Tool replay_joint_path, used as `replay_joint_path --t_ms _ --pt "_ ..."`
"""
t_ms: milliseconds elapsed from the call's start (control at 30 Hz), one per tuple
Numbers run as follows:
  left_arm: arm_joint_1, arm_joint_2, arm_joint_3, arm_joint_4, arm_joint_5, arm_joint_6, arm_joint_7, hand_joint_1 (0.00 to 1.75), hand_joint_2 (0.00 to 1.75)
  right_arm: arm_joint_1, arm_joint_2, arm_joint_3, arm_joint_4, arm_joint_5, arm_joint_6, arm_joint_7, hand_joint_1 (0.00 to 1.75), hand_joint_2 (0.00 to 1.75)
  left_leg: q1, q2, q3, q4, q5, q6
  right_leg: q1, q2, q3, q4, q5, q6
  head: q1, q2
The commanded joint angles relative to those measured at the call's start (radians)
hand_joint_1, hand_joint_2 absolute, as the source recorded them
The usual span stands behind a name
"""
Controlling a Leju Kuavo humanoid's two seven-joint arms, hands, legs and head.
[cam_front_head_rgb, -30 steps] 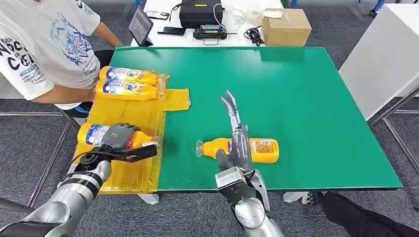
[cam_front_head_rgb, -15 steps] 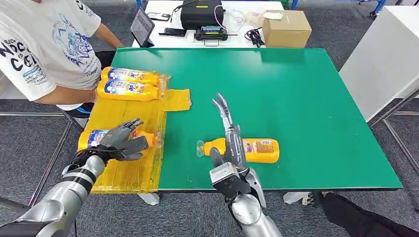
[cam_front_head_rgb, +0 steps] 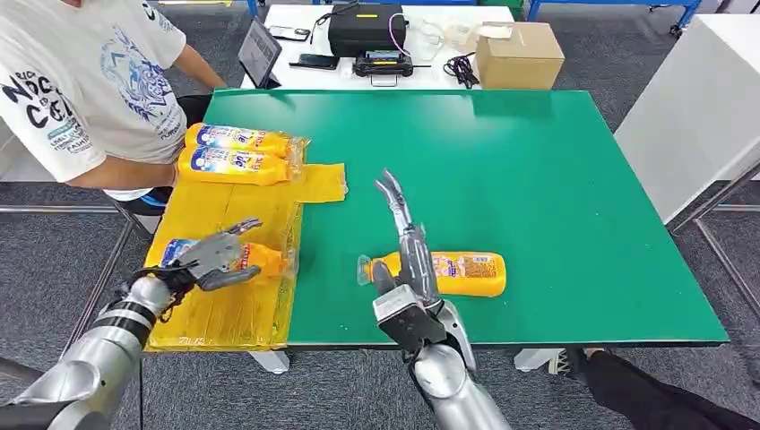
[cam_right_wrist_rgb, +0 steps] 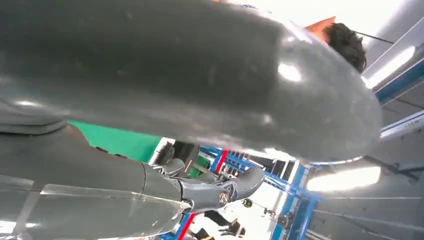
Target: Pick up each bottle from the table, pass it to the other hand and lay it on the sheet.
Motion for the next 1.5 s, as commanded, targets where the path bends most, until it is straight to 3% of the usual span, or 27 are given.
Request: replay_joint_path --t_ms 33,100,133,167,200,367,567,1133,1500 --pt "0.142 -0.141 0.164 -0.12 0.339 0.057 -0.061 0.0 0.0 -0.025 -0.019 0.022 0.086 0.025 -0.032 -0.001 0.0 0.0 0.0 0.002 0.002 -0.001 0.0 -0.001 0.0 0.0 0.001 -0.001 0.0 -0.001 0.0 0.0" --pt "0.142 -0.161 0.19 -0.152 0.408 0.093 -0.054 0.0 0.0 -0.02 -0.025 0.025 0.08 0.049 -0.04 0.016 0.0 0.0 0.001 0.001 0.0 0.0 0.0 -0.001 0.001 -0.001 -0.001 -0.002 0.0 -0.001 0.0 0.0" --pt "0.14 -0.171 0.184 -0.179 0.424 0.169 -0.055 0.0 1.75 -0.023 -0.037 0.034 0.085 0.091 -0.05 0.04 0.0 1.75 0.0 0.0 -0.001 0.0 0.0 -0.001 0.001 -0.001 -0.002 -0.001 0.0 -0.001 0.0 0.0" --pt "0.14 -0.175 0.165 -0.207 0.427 0.234 -0.056 0.0 1.75 -0.024 -0.043 0.035 0.092 0.113 -0.052 0.058 0.0 1.75 0.002 -0.002 -0.003 0.001 0.0 -0.001 0.002 -0.003 -0.002 -0.002 0.0 -0.002 0.0 0.0" --pt "0.15 -0.185 0.155 -0.267 0.408 0.379 -0.096 0.0 1.75 -0.044 -0.067 0.048 0.127 0.176 -0.022 0.149 0.0 1.75 0.001 -0.002 -0.004 0.0 0.001 0.0 0.001 -0.003 -0.004 -0.001 0.0 -0.001 0.0 0.0" --pt "0.255 -0.22 0.141 -0.58 0.491 0.609 -0.165 0.0 1.75 -0.144 -0.132 0.046 0.294 0.344 0.018 0.312 0.0 1.75 0.002 0.004 -0.007 0.001 0.0 -0.001 0.002 0.001 -0.008 -0.002 0.002 -0.001 0.0 0.0" --pt "0.357 -0.227 0.087 -0.726 0.536 0.641 -0.165 0.0 1.75 -0.239 -0.23 0.049 0.402 0.377 0.176 0.427 0.0 1.75 0.001 0.004 -0.009 0.001 -0.001 0.0 0.002 0.0 -0.01 -0.002 0.001 -0.001 0.0 0.0" --pt "0.35 -0.224 0.079 -0.655 0.542 0.664 -0.165 0.0 1.75 -0.222 -0.299 0.046 0.434 0.356 0.231 0.475 0.0 1.75 0.0 0.002 -0.015 0.001 0.0 0.0 0.001 -0.001 -0.015 -0.001 0.001 -0.001 0.0 0.0" --pt "0.308 -0.228 0.06 -0.519 0.545 0.634 -0.156 0.0 1.75 -0.204 -0.379 0.111 0.488 0.346 0.282 0.488 0.0 1.75 0.001 0.0 -0.013 0.001 0.0 -0.001 0.002 -0.003 -0.013 -0.002 0.0 -0.001 0.0 0.0"
